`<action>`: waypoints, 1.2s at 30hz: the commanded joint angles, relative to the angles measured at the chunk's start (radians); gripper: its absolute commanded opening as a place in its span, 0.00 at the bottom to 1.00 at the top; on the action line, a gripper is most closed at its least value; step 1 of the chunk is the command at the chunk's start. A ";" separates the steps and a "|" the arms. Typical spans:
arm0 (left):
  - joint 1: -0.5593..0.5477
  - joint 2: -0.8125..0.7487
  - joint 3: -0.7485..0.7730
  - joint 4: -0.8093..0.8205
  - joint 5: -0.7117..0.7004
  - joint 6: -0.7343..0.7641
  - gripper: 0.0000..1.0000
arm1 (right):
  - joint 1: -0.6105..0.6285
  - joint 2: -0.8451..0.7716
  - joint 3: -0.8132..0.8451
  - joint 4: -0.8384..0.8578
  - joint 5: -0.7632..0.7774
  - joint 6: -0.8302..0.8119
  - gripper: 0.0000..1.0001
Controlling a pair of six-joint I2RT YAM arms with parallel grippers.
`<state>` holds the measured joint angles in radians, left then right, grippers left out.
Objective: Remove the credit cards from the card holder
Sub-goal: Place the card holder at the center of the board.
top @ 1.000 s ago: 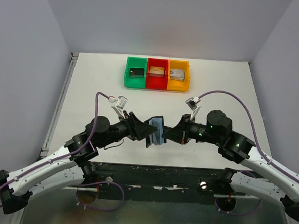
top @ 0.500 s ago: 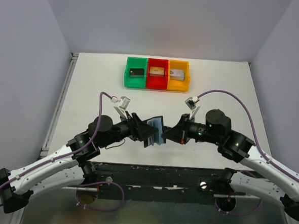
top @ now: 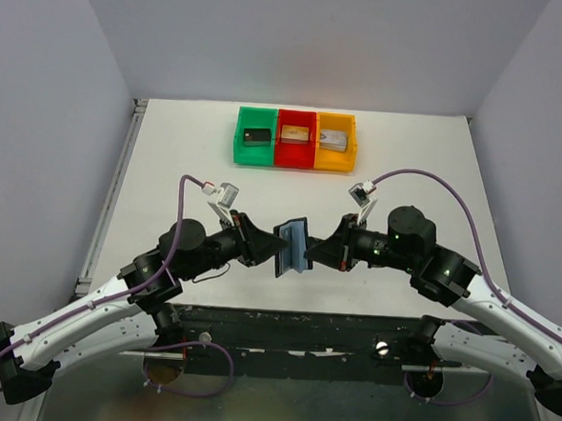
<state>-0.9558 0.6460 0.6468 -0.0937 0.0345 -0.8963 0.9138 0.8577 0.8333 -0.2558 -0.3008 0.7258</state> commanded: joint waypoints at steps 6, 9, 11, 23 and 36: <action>0.000 0.003 0.034 -0.086 -0.071 0.037 0.21 | -0.009 -0.026 0.018 0.032 -0.012 0.001 0.00; 0.002 0.007 0.050 -0.133 -0.097 0.065 0.13 | -0.009 -0.040 0.007 0.033 -0.003 -0.005 0.00; 0.002 0.006 0.060 -0.155 -0.110 0.082 0.04 | -0.009 -0.048 0.001 0.030 0.005 -0.008 0.00; 0.000 0.130 0.316 -0.466 -0.195 0.198 0.00 | -0.007 -0.037 -0.019 -0.059 0.116 -0.012 0.48; 0.000 0.382 0.323 -0.519 -0.268 0.172 0.00 | -0.009 -0.016 -0.040 -0.197 0.275 -0.045 0.61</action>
<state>-0.9558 0.9733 0.9867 -0.6064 -0.1844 -0.7181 0.9138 0.8330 0.8207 -0.3904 -0.1036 0.7067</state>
